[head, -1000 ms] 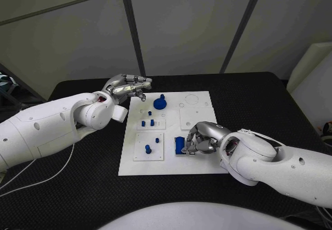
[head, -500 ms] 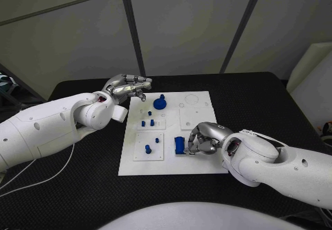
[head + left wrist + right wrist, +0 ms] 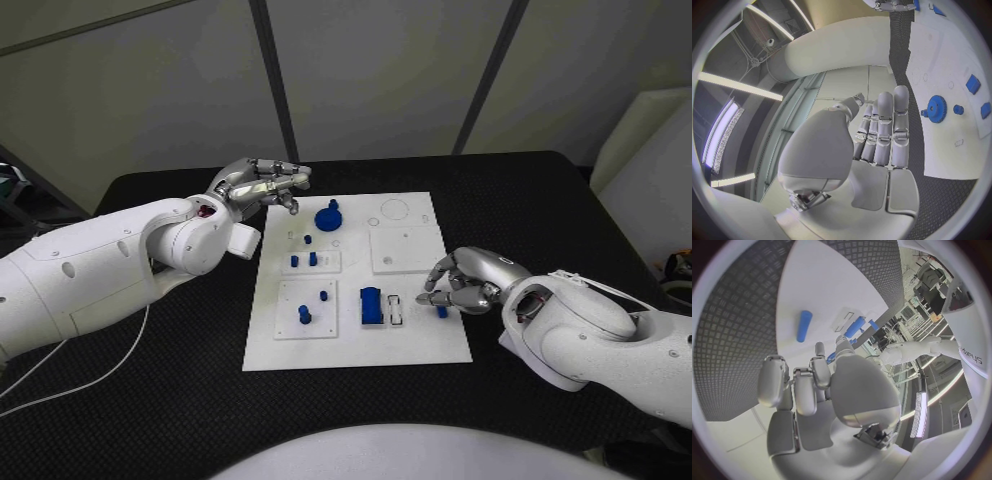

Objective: Assemble the parts on the task board

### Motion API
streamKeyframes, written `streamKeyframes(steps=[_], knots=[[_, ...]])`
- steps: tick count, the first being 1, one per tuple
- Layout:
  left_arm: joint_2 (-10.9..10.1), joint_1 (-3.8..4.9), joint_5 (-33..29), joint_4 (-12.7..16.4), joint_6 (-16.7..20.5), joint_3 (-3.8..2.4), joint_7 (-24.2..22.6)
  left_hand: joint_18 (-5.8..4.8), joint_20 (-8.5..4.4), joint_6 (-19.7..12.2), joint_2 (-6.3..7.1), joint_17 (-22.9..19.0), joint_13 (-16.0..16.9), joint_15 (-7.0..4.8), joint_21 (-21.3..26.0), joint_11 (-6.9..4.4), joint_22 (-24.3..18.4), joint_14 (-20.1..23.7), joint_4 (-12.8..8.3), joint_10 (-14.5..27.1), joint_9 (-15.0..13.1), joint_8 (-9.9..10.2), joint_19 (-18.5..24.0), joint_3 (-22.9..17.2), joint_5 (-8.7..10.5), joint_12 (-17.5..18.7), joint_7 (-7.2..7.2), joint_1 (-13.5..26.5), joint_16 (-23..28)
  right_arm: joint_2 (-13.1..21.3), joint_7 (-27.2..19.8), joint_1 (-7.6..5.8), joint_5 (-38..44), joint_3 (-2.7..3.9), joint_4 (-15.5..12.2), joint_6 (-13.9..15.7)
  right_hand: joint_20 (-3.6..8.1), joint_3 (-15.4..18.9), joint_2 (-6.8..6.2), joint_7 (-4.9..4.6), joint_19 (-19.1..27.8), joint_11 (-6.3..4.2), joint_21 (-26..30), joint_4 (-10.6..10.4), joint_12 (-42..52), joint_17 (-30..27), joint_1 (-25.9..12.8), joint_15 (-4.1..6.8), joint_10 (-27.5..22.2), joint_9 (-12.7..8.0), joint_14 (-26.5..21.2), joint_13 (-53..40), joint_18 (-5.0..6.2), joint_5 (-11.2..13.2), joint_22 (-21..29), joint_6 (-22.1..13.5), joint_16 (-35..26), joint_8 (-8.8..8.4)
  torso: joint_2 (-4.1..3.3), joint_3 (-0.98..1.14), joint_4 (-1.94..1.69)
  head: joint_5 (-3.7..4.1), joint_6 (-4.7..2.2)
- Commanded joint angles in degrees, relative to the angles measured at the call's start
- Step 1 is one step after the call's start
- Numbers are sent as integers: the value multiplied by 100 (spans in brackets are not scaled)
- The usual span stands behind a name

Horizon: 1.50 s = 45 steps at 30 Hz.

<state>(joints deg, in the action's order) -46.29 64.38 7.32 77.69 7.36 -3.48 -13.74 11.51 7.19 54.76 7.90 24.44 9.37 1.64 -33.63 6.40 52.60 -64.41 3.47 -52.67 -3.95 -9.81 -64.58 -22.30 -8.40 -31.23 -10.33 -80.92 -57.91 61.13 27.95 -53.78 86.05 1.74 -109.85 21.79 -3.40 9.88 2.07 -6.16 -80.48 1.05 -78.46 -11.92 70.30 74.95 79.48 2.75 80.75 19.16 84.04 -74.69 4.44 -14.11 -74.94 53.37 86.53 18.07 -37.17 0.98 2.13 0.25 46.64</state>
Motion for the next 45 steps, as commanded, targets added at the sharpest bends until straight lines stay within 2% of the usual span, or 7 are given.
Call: streamKeyframes(steps=[1,5,10,15,21,24,45], knots=[[-5,7,11,8,-39,-2,-17,-102,9,-46,-53,-10,-9,9,25,-11,-9,33,6,40,7,-33,-19,22,-29,-23,12,20,21,167,-101,-9,-140,5,-11,240,-52,5,41,-4,-2,47,13,-62,15,716,4,-34,8,-83,441,-40,-85,-25,-106,95,-30,-138,-6,-3,9,64,-26],[0,5,11,8,-43,0,-19,-102,9,-46,-53,-10,-9,9,25,-11,-9,33,6,40,7,-33,-19,22,-29,-23,12,20,21,292,-31,-7,-46,5,18,209,-53,12,42,14,-12,32,2,-112,18,735,6,-28,20,-144,445,-48,-87,-29,-123,251,-21,-232,0,9,25,102,-31],[0,-5,11,13,-46,2,-19,-102,9,-46,-53,-10,-9,9,25,-11,-9,33,6,40,7,-33,-19,22,-29,-23,12,20,21,311,87,-2,77,3,55,90,-40,53,-17,54,-17,1,-3,-164,-31,749,-10,-6,5,-171,447,-19,-87,-2,-133,452,-15,-274,-9,15,22,128,-29],[-2,-15,11,15,-50,3,-20,-102,9,-46,-53,-10,-9,9,25,-11,-9,33,6,40,7,-33,-19,22,-29,-23,12,20,21,271,225,2,168,1,108,-115,-26,115,-93,78,-12,-17,5,-234,-77,744,-76,10,-11,-163,446,9,-86,44,-127,560,-18,-291,2,-7,3,152,-13],[-5,-19,11,15,-52,3,-19,-102,10,-50,-57,-14,-12,11,29,-10,-13,34,15,44,7,-35,-20,27,-30,-26,12,27,19,190,282,6,202,-1,159,-284,-21,140,-124,84,-12,-22,6,-262,-79,744,-102,15,-10,-158,446,8,-86,45,-127,586,-19,-299,-2,-2,-5,139,4],[-7,-21,11,12,-53,3,-19,-102,10,-50,-57,-14,-12,11,29,-10,-13,34,15,44,7,-35,-20,27,-30,-26,12,27,19,153,290,9,208,-2,176,-343,-19,145,-134,87,-13,-24,5,-265,-79,746,-102,16,-9,-155,446,7,-86,40,-129,593,-18,-300,-1,-3,5,133,13],[-14,-26,11,15,-58,3,-16,-102,10,-50,-57,-14,-12,11,29,-10,-13,34,15,44,7,-35,-20,27,-30,-26,12,27,19,-107,340,63,881,-9,379,-960,20,46,-163,136,1,-72,28,-78,-123,729,277,59,-27,-101,441,20,-82,-7,-115,709,-32,-335,4,-6,-1,137,55]])
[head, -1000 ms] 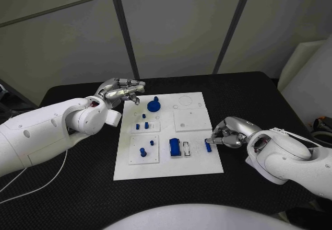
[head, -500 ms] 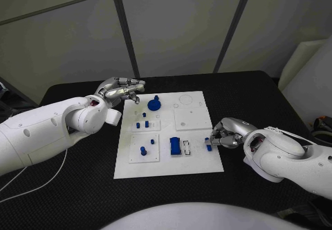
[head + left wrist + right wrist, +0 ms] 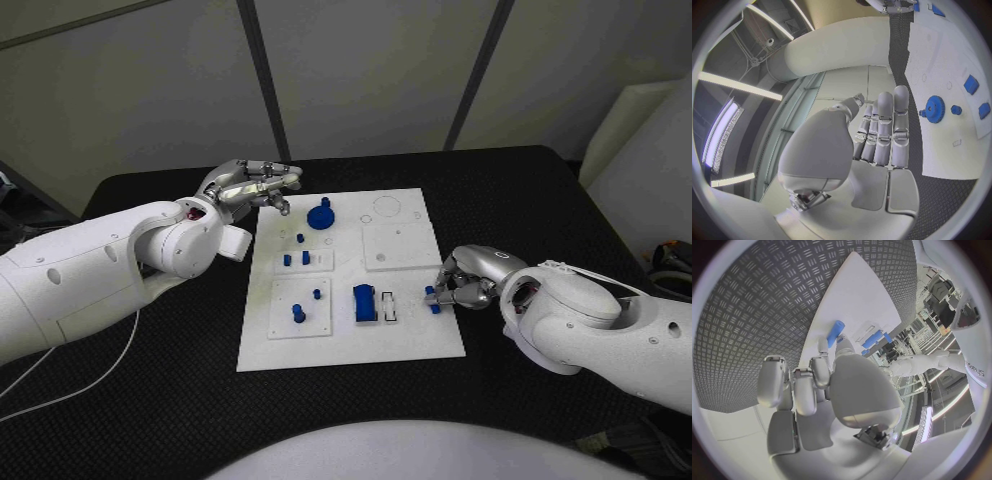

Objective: Assemble the parts on the task board

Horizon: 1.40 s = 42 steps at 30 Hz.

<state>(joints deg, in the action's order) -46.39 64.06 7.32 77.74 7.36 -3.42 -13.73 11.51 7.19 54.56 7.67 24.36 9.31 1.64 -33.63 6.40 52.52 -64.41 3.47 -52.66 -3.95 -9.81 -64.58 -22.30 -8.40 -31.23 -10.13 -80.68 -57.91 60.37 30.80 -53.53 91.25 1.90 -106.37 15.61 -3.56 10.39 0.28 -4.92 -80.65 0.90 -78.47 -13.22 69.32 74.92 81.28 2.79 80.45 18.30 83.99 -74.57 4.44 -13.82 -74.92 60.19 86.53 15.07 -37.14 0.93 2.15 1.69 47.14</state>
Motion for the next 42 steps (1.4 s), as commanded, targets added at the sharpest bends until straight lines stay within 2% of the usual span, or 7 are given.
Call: streamKeyframes(steps=[1,15,24,29,36,40,42], knots=[[-5,5,11,11,-57,-3,-18,-102,10,-29,-34,-6,-6,11,29,-10,-6,34,15,44,7,-35,-20,27,-30,-26,-8,3,20,-44,57,44,405,-25,39,-367,38,-13,17,14,19,-59,31,66,-26,731,123,57,1,-13,446,9,-82,-37,-116,31,-32,-38,1,-1,0,-8,5],[-29,3,11,25,-54,-3,-18,-102,10,-29,-34,-6,-6,11,29,-10,-6,34,15,44,7,-35,-20,27,-30,-26,-8,3,20,-172,106,103,1019,-28,81,-665,76,-457,180,47,7,-97,25,464,-77,762,796,92,-26,16,452,18,-87,138,-138,134,-23,-123,0,-3,1,-9,1],[-31,1,11,29,-59,-3,-20,-102,10,-29,-34,-6,-6,11,29,-10,-6,34,15,44,7,-35,-20,27,-30,-26,-8,3,20,-175,156,108,1014,-28,-10,-561,80,-691,125,44,0,-97,20,495,-92,774,786,92,-27,20,454,14,-90,-236,-152,184,-20,-193,0,2,9,-3,-9],[-31,-1,11,25,-58,-3,-21,-102,10,-29,-34,-6,-6,11,29,-10,-6,34,15,44,7,-35,-20,27,-30,-26,-8,3,20,-118,200,108,752,-26,-129,-342,82,-825,91,47,-19,-103,-2,465,-79,795,720,95,-9,25,459,-1,-96,-472,-181,198,-10,-234,-2,4,6,4,-7],[-20,-3,11,19,-57,-3,-19,-102,10,-29,-34,-6,-6,11,29,-10,-6,34,15,44,7,-35,-20,27,-30,-26,-8,3,20,2,261,102,25,-21,-340,182,87,-988,54,57,-42,-107,-29,423,-59,827,636,101,15,40,466,-20,-103,-666,-215,217,6,-266,4,-7,-3,22,2],[-20,-4,11,18,-53,-3,-17,-102,10,-29,-34,-6,-6,11,29,-10,-6,34,15,44,7,-35,-20,27,-30,-26,-8,3,20,31,271,97,-424,-17,-464,544,83,-1008,-17,69,-54,-112,-41,236,-23,847,349,100,57,56,470,-46,-107,-341,-232,240,16,-291,-2,-4,-6,17,-4],[-20,-4,11,18,-52,-3,-16,-102,10,-29,-34,-6,-6,11,29,-10,-6,34,15,44,7,-35,-20,27,-30,-26,-8,3,20,24,272,95,-558,-15,-512,681,86,-1015,-37,70,-60,-113,-47,204,-12,860,301,102,65,62,473,-54,-108,-305,-240,250,22,-295,-1,-4,0,9,-3]])
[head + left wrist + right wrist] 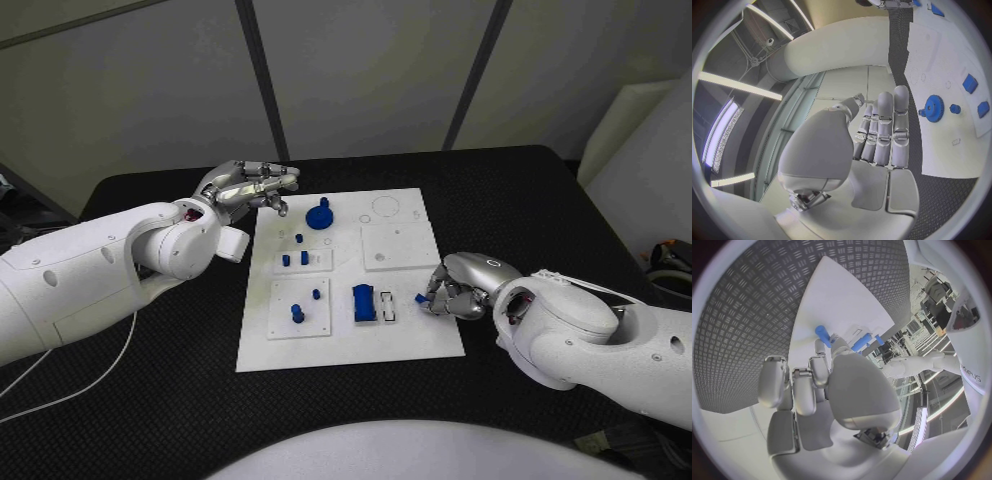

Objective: Assemble the parts on the task board

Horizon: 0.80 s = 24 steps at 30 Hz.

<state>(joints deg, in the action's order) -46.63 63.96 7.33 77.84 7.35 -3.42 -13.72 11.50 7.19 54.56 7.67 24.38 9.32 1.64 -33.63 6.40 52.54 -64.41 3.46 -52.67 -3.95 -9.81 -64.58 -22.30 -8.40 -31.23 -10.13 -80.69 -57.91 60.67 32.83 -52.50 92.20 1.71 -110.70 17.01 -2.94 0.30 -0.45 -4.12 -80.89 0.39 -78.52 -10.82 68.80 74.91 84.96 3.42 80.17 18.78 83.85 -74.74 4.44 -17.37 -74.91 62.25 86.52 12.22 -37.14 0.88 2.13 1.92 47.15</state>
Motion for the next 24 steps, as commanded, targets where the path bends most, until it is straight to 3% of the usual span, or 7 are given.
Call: streamKeyframes(steps=[1,7,11,24], knots=[[4,7,11,8,-50,-3,-17,-102,10,-29,-34,-8,-7,11,29,-10,-7,34,16,44,7,-35,-20,27,-30,-26,-8,4,20,-12,69,-9,-708,5,-100,602,25,-8,26,-9,-38,-63,-45,-48,45,866,-84,40,97,17,489,-42,-109,57,-246,48,25,-11,-1,1,5,-17,-5],[5,7,11,13,-50,-3,-17,-102,10,-29,-34,-8,-7,11,29,-10,-7,34,16,44,7,-35,-20,27,-30,-26,-8,4,20,-106,59,-15,-983,12,-157,847,29,-13,-32,-3,-67,-68,-79,-117,86,897,-184,44,124,30,495,-73,-119,54,-285,72,41,-18,-1,-2,1,-14,-13],[5,6,11,16,-51,-3,-17,-102,10,-29,-34,-8,-7,11,29,-10,-7,34,16,44,7,-35,-20,27,-30,-26,-8,4,20,-196,48,-16,-1145,13,-142,886,34,-11,-89,6,-77,-74,-88,-174,100,902,-266,50,138,48,496,-88,-121,-167,-298,94,44,-27,3,0,-6,-19,-11],[9,7,11,24,-54,-3,-15,-102,10,-29,-34,-8,-7,11,29,-10,-7,34,16,44,7,-35,-20,27,-30,-26,-8,4,20,-574,34,-18,-1603,15,143,597,38,19,-111,15,-76,-79,-85,-317,100,909,-454,54,147,83,497,-95,-121,-311,-299,136,47,-26,-7,1,-1,-33,-16]])
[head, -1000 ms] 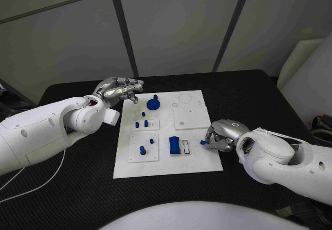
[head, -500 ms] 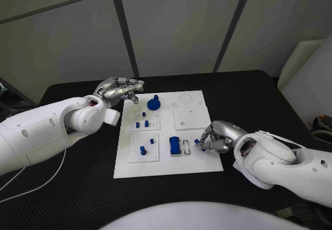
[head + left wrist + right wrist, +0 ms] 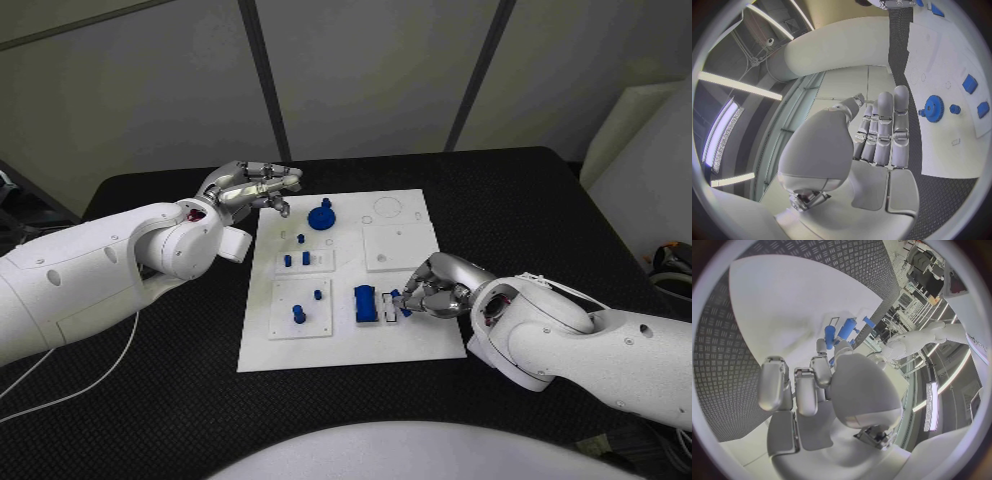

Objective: Assemble the parts on the task board

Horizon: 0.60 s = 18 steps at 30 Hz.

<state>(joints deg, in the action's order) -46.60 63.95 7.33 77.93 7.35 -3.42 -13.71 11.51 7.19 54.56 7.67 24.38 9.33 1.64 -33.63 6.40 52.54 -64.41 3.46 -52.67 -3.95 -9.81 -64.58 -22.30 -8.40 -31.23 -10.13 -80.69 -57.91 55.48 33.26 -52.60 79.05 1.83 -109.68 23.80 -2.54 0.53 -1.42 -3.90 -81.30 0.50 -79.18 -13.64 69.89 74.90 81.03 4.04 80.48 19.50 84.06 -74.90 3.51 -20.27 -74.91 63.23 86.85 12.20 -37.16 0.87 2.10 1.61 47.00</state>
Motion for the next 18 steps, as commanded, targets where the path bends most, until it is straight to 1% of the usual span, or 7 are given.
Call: streamKeyframes(steps=[1,6,10,11,18], knots=[[5,8,11,16,-55,-3,-15,-102,10,-30,-34,-8,-8,11,29,-10,-8,34,16,44,7,-35,-20,28,-30,-26,-8,4,20,-82,-9,-8,-304,3,60,-95,-1,-1,-14,-6,-37,-90,-22,-42,-8,910,-71,-7,116,13,476,-80,-29,-29,-302,40,15,-23,-3,4,3,-5,0],[4,8,11,19,-62,-3,-8,-102,10,-30,-34,-8,-8,11,29,-10,-8,34,16,44,7,-35,-20,28,-30,-26,-8,4,20,-189,-7,-8,-348,3,162,-161,-1,-1,-14,-5,-33,-91,-16,-45,-11,908,-75,-7,116,15,476,-78,-27,-33,-295,42,14,-23,0,-1,1,-10,7],[5,8,11,20,-73,-3,-1,-102,10,-30,-34,-8,-8,11,29,-10,-8,34,16,44,7,-35,-20,28,-30,-26,-8,4,20,-263,-2,-8,-367,4,242,-230,-1,0,-15,-5,-31,-91,-14,-47,-13,904,-77,-7,115,15,475,-77,-26,-35,-293,42,12,-22,0,0,2,-19,11],[5,9,11,20,-75,-3,1,-102,10,-30,-34,-8,-8,11,29,-10,-8,34,16,44,7,-35,-20,28,-30,-26,-8,4,20,-277,-1,-8,-369,4,257,-248,-1,0,-15,-5,-31,-91,-14,-47,-13,904,-77,-7,115,15,475,-77,-26,-35,-293,42,12,-22,-2,5,5,-22,11],[7,9,11,20,-95,-3,17,-101,13,-39,-43,-18,-16,12,39,-9,-18,35,29,54,8,-38,-22,36,-34,-34,-9,8,16,-364,8,-8,-379,4,337,-386,0,16,-29,-5,-19,-91,1,-75,-40,888,-120,-5,103,26,471,-60,-22,-18,-278,45,4,-21,-1,7,10,-27,19]])
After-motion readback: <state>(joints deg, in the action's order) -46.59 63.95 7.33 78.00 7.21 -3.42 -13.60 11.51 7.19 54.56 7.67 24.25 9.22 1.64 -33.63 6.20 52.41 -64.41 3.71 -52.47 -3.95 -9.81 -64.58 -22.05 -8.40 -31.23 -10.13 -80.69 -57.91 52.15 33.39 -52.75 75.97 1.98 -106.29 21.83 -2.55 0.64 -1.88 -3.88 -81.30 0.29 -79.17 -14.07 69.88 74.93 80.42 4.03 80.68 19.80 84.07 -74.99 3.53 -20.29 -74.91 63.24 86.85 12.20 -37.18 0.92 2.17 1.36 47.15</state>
